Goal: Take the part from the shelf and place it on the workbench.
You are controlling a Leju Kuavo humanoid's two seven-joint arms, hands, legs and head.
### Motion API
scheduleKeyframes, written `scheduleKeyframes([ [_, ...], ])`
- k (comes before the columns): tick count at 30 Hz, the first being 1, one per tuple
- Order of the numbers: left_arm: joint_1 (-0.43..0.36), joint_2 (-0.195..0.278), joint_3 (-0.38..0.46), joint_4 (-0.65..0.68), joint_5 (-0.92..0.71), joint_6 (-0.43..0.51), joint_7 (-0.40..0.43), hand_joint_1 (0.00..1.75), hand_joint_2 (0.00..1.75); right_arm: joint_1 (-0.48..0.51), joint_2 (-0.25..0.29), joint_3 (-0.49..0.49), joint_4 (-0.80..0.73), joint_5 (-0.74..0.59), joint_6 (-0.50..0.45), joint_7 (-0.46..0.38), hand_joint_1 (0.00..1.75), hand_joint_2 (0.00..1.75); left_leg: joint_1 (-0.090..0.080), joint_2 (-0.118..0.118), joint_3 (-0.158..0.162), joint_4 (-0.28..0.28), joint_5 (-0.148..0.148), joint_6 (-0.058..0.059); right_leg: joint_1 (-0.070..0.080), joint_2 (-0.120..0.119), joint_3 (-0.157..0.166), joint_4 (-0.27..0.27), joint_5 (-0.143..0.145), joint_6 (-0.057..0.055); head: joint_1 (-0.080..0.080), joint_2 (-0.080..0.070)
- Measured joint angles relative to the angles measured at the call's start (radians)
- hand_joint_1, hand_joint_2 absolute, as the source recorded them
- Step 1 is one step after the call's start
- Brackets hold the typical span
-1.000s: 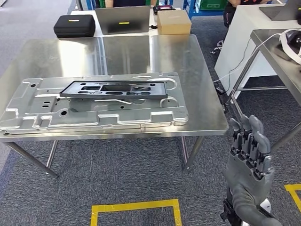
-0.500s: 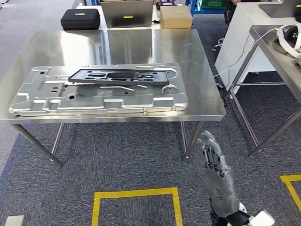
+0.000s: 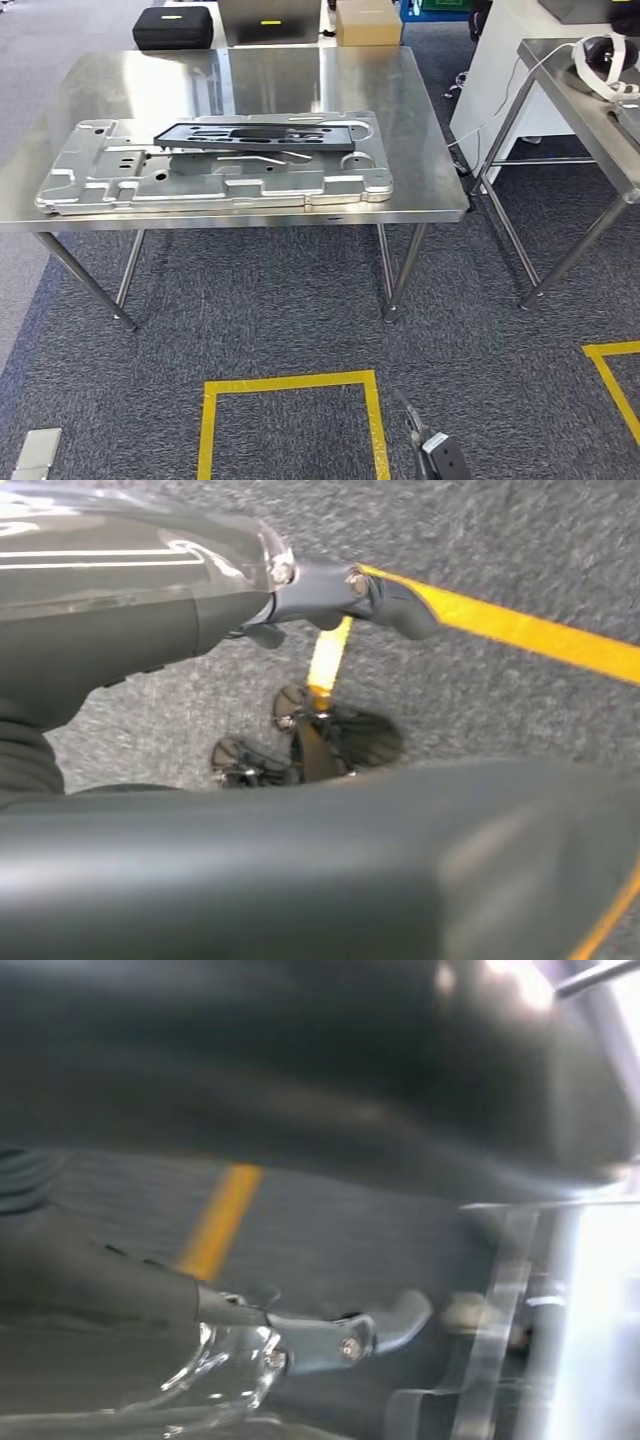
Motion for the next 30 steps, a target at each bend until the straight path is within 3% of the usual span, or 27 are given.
scheduleKeyframes([
  [1,0.001,0.001,0.000,0.000,0.000,-0.003,-0.003,0.00,0.00,-0.015,-0.001,0.007,0.084,-0.021,-0.019,0.001,0.00,0.00,0.000,-0.002,-0.008,0.004,-0.004,-0.006,-0.002,-0.001,-0.009,-0.002,0.007,-0.005,0.000,0.000],
  [2,0.003,0.002,0.000,0.000,0.000,-0.006,-0.006,0.00,0.00,-0.032,-0.001,0.012,0.178,-0.041,-0.038,0.002,0.00,0.00,0.001,-0.005,-0.017,0.019,-0.027,-0.013,-0.005,-0.002,-0.021,-0.005,0.016,-0.012,-0.001,0.000],
  [5,0.007,0.004,0.000,0.000,0.000,-0.014,-0.010,0.00,0.00,-0.077,-0.002,0.021,0.427,-0.080,-0.063,0.020,0.00,0.00,0.013,-0.009,-0.047,0.158,-0.172,-0.035,-0.009,-0.007,-0.062,-0.004,0.049,-0.025,-0.002,0.000],
  [6,0.007,0.004,0.000,0.000,0.000,-0.016,-0.010,0.00,0.00,-0.088,-0.002,0.021,0.490,-0.089,-0.064,0.039,0.00,0.00,0.017,-0.009,-0.052,0.217,-0.202,-0.039,-0.009,-0.009,-0.077,-0.001,0.059,-0.024,-0.002,0.000],
  [7,0.007,0.004,0.000,0.000,0.000,-0.018,-0.010,0.00,0.00,-0.098,-0.002,0.021,0.546,-0.098,-0.064,0.064,0.00,0.00,0.020,-0.009,-0.048,0.259,-0.207,-0.043,-0.009,-0.011,-0.094,0.004,0.069,-0.023,-0.002,0.000],
  [8,0.007,0.004,0.000,-0.001,0.000,-0.019,-0.010,0.00,0.00,-0.108,-0.001,0.021,0.592,-0.104,-0.066,0.095,0.00,0.00,0.023,-0.009,-0.032,0.272,-0.190,-0.045,-0.010,-0.012,-0.112,0.011,0.077,-0.021,-0.002,0.000],
  [9,0.007,0.004,0.000,-0.001,0.000,-0.020,-0.010,0.00,0.00,-0.117,-0.001,0.021,0.630,-0.108,-0.069,0.131,0.00,0.00,0.025,-0.009,-0.001,0.251,-0.160,-0.046,-0.011,-0.013,-0.131,0.020,0.084,-0.018,-0.002,0.000],
  [11,0.005,0.005,0.000,-0.001,0.000,-0.024,-0.011,0.00,0.00,-0.132,0.001,0.021,0.686,-0.110,-0.078,0.210,0.00,0.00,0.027,-0.010,0.102,0.127,-0.121,-0.044,-0.011,-0.012,-0.163,0.038,0.097,-0.009,-0.002,0.000],
  [13,0.003,0.006,0.000,-0.002,-0.002,-0.031,-0.016,0.00,0.00,-0.143,0.002,0.022,0.724,-0.109,-0.081,0.281,0.00,0.00,0.026,-0.013,0.191,-0.005,-0.133,-0.036,-0.008,-0.010,-0.183,0.051,0.111,0.001,-0.001,0.000],
  [14,0.003,0.007,0.000,-0.002,-0.006,-0.034,-0.018,0.00,0.00,-0.146,0.003,0.022,0.739,-0.109,-0.079,0.310,0.00,0.00,0.024,-0.014,0.211,-0.039,-0.141,-0.032,-0.007,-0.010,-0.190,0.054,0.120,0.007,-0.001,0.000],
  [16,0.006,0.009,0.000,-0.002,-0.013,-0.039,-0.020,0.00,0.00,-0.151,0.003,0.022,0.765,-0.113,-0.070,0.351,0.00,0.00,0.024,-0.011,0.200,-0.052,-0.137,-0.019,-0.008,-0.007,-0.204,0.058,0.130,0.020,-0.001,0.000],
  [17,0.008,0.010,0.000,-0.002,-0.015,-0.041,-0.020,0.00,0.00,-0.153,0.003,0.022,0.774,-0.117,-0.063,0.366,0.00,0.00,0.025,-0.008,0.189,-0.052,-0.129,-0.010,-0.009,-0.005,-0.212,0.068,0.113,0.024,0.000,0.000],
  [18,0.009,0.012,0.000,-0.002,-0.015,-0.042,-0.021,0.00,0.00,-0.154,0.003,0.022,0.781,-0.119,-0.057,0.378,0.00,0.00,0.026,-0.005,0.176,-0.051,-0.119,0.000,-0.009,-0.002,-0.221,0.095,0.079,0.027,0.000,0.000],
  [20,0.010,0.017,0.000,-0.002,-0.015,-0.047,-0.022,0.00,0.00,-0.157,0.003,0.022,0.790,-0.122,-0.044,0.392,0.00,0.00,0.022,-0.002,0.149,-0.047,-0.101,0.012,-0.010,0.001,-0.244,0.202,-0.022,0.028,0.002,0.000],
  [21,0.010,0.019,0.000,-0.002,-0.016,-0.049,-0.023,0.00,0.00,-0.158,0.004,0.022,0.792,-0.123,-0.041,0.394,0.00,0.00,0.018,-0.001,0.134,-0.043,-0.092,0.015,-0.009,0.001,-0.255,0.268,-0.058,0.028,0.002,0.000],
  [22,0.010,0.020,0.000,-0.002,-0.016,-0.051,-0.024,0.00,0.00,-0.159,0.004,0.022,0.794,-0.123,-0.038,0.394,0.00,0.00,0.015,0.001,0.118,-0.038,-0.083,0.017,-0.009,0.001,-0.259,0.317,-0.073,0.027,0.002,0.000],
  [23,0.010,0.021,0.000,-0.002,-0.017,-0.052,-0.025,0.00,0.00,-0.161,0.005,0.022,0.795,-0.123,-0.036,0.394,0.00,0.00,0.011,0.002,0.101,-0.033,-0.075,0.019,-0.008,0.001,-0.249,0.338,-0.064,0.025,0.002,0.000],
  [24,0.010,0.022,-0.001,-0.002,-0.020,-0.053,-0.026,0.00,0.00,-0.163,0.006,0.022,0.795,-0.123,-0.036,0.393,0.00,0.00,0.007,0.003,0.086,-0.027,-0.068,0.020,-0.007,0.001,-0.221,0.319,-0.039,0.021,0.002,0.000],
  [26,0.009,0.023,-0.002,-0.002,-0.026,-0.055,-0.028,0.00,0.00,-0.168,0.006,0.022,0.795,-0.123,-0.032,0.389,0.00,0.00,0.002,0.004,0.062,-0.018,-0.056,0.020,0.002,0.004,-0.126,0.195,0.010,0.002,0.002,0.000],
  [28,0.009,0.024,-0.004,-0.002,-0.029,-0.059,-0.031,0.00,0.00,-0.172,0.007,0.022,0.796,-0.122,-0.026,0.379,0.00,0.00,0.000,0.005,0.047,-0.009,-0.044,0.016,0.013,0.006,-0.045,0.065,0.021,-0.017,0.002,0.000],
  [30,0.008,0.025,-0.004,-0.002,-0.029,-0.062,-0.034,0.00,0.00,-0.176,0.009,0.023,0.798,-0.122,-0.020,0.368,0.00,0.00,0.003,0.006,0.038,-0.007,-0.029,0.008,0.021,0.005,-0.026,0.016,0.026,-0.023,0.002,0.000],
])
